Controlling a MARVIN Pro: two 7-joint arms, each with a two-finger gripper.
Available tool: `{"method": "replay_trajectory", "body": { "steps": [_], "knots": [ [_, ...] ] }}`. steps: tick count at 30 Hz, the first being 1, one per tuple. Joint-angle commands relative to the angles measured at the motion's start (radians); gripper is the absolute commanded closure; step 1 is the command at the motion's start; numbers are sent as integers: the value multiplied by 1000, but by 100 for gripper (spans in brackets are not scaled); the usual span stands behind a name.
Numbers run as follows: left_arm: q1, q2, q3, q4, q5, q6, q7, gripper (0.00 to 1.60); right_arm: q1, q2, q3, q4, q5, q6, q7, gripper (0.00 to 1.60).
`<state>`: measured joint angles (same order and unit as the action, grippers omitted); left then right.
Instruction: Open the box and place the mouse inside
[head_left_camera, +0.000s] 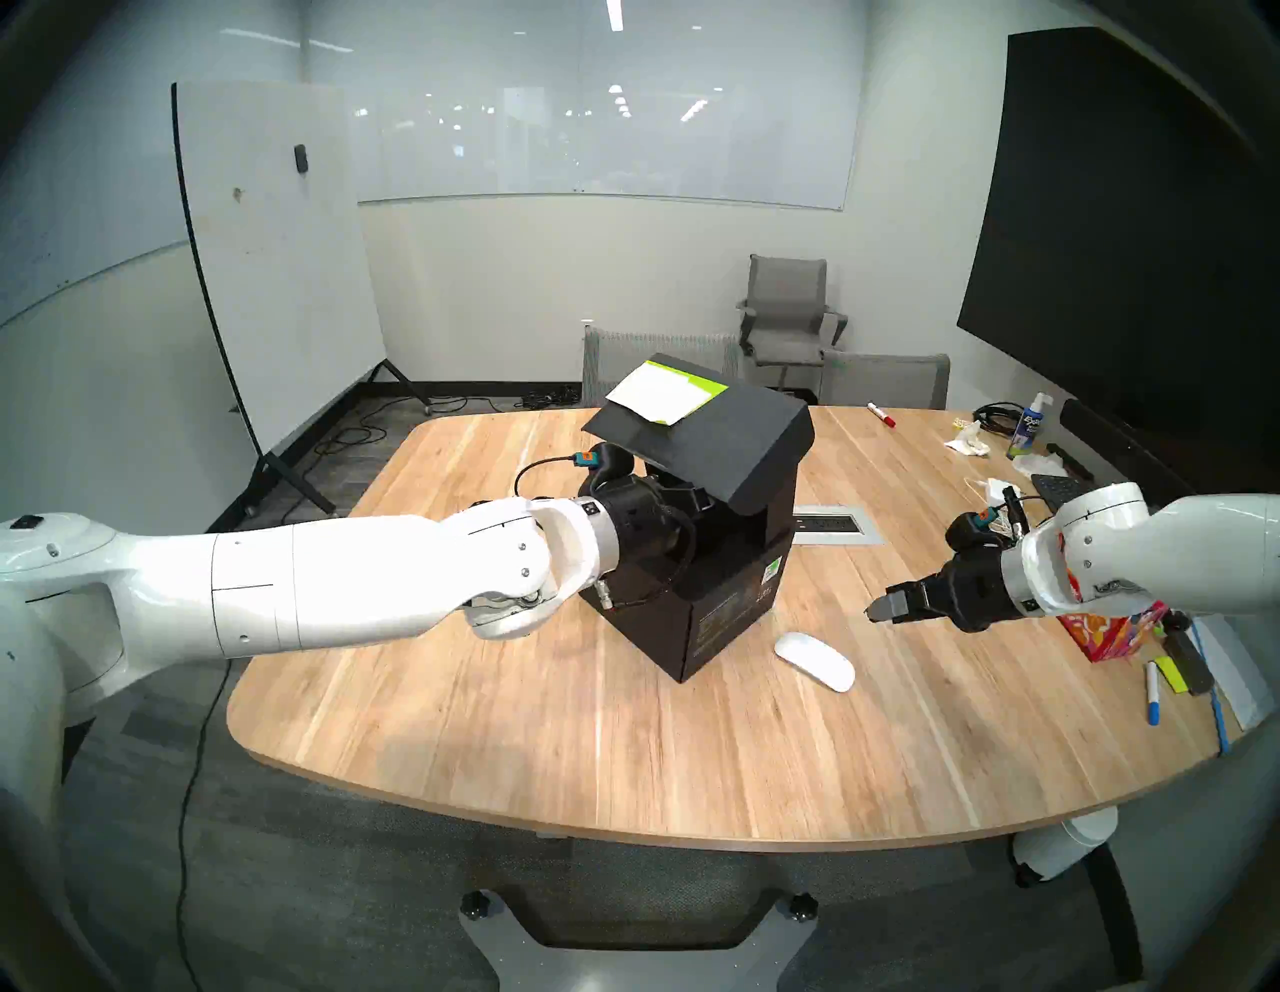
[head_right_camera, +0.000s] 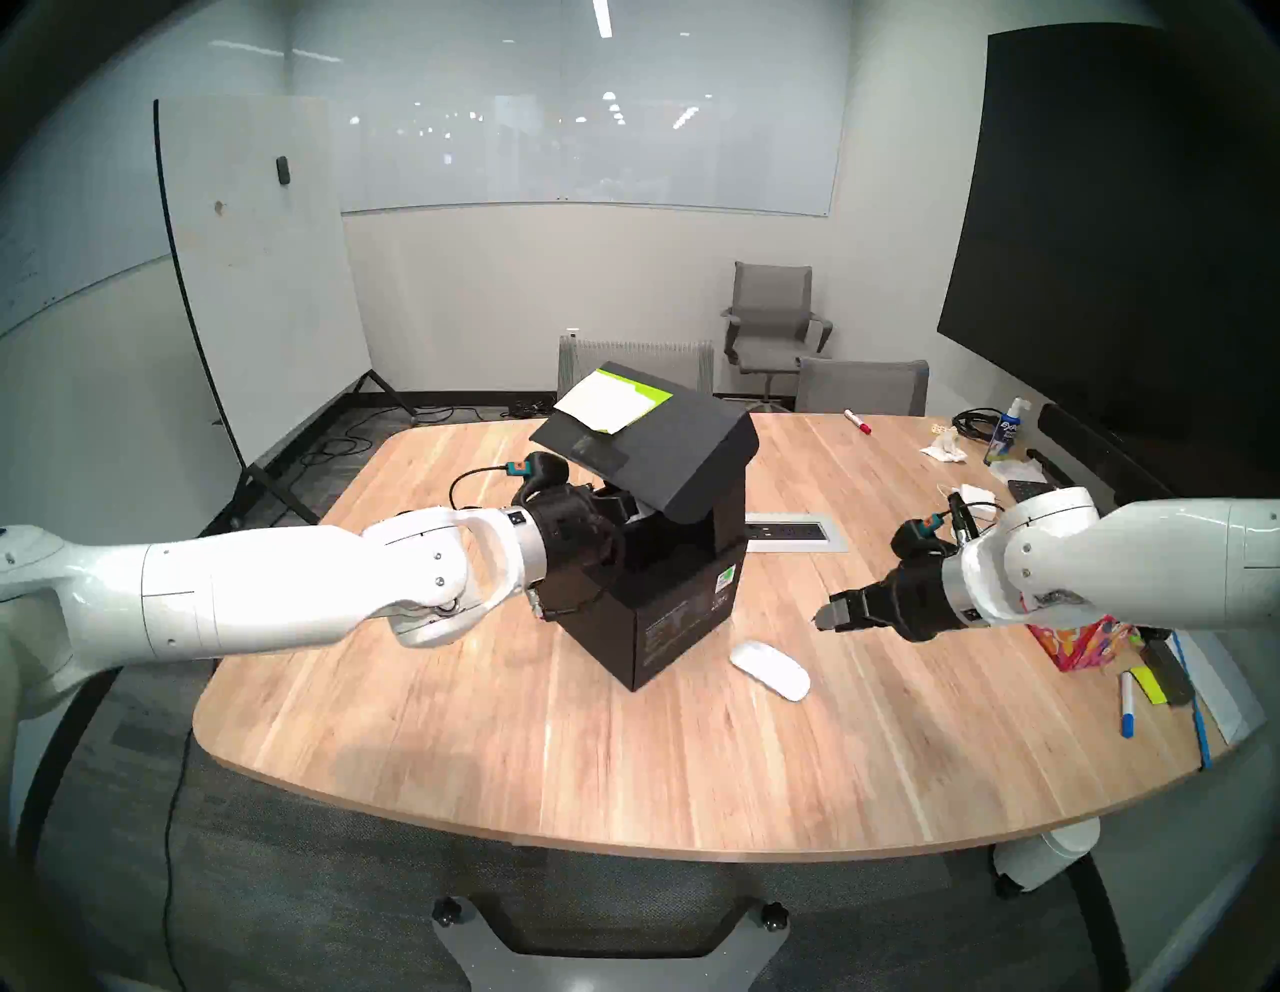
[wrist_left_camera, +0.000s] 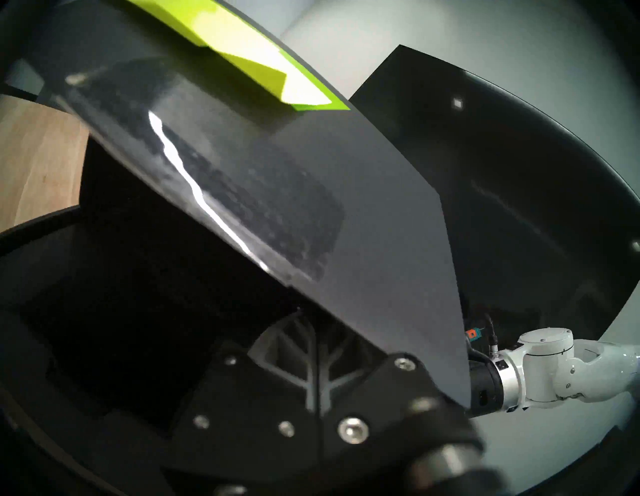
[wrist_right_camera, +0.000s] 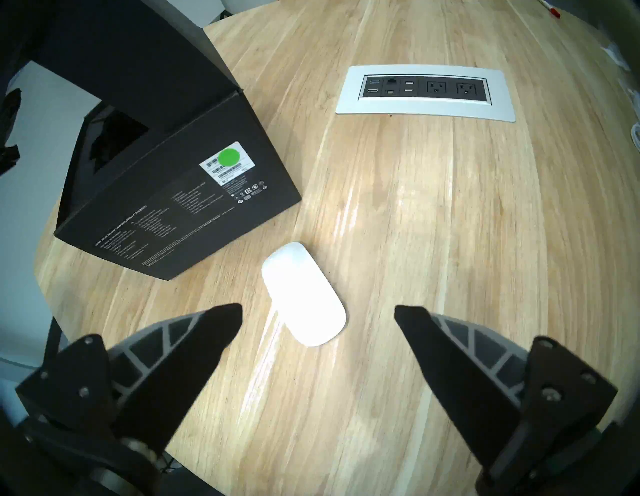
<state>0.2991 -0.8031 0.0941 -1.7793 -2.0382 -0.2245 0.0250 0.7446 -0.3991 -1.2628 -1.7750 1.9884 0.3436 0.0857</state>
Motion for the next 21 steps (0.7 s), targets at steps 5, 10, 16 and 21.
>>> {"method": "replay_trajectory", "body": {
  "steps": [5, 10, 16, 21],
  "knots": [
    [-42, -85, -35, -43, 6, -30, 76, 160, 13, -2, 8, -2, -2, -1, -1, 0],
    [-47, -115, -40, -43, 12, -40, 109, 160, 13, -2, 8, -2, -2, -1, -1, 0],
    [-51, -150, -47, -38, 21, -51, 143, 160, 13, -2, 8, -2, -2, -1, -1, 0],
    [-56, -192, -53, -27, 28, -61, 175, 160, 13, -2, 8, -2, -2, -1, -1, 0]
  ]
}}
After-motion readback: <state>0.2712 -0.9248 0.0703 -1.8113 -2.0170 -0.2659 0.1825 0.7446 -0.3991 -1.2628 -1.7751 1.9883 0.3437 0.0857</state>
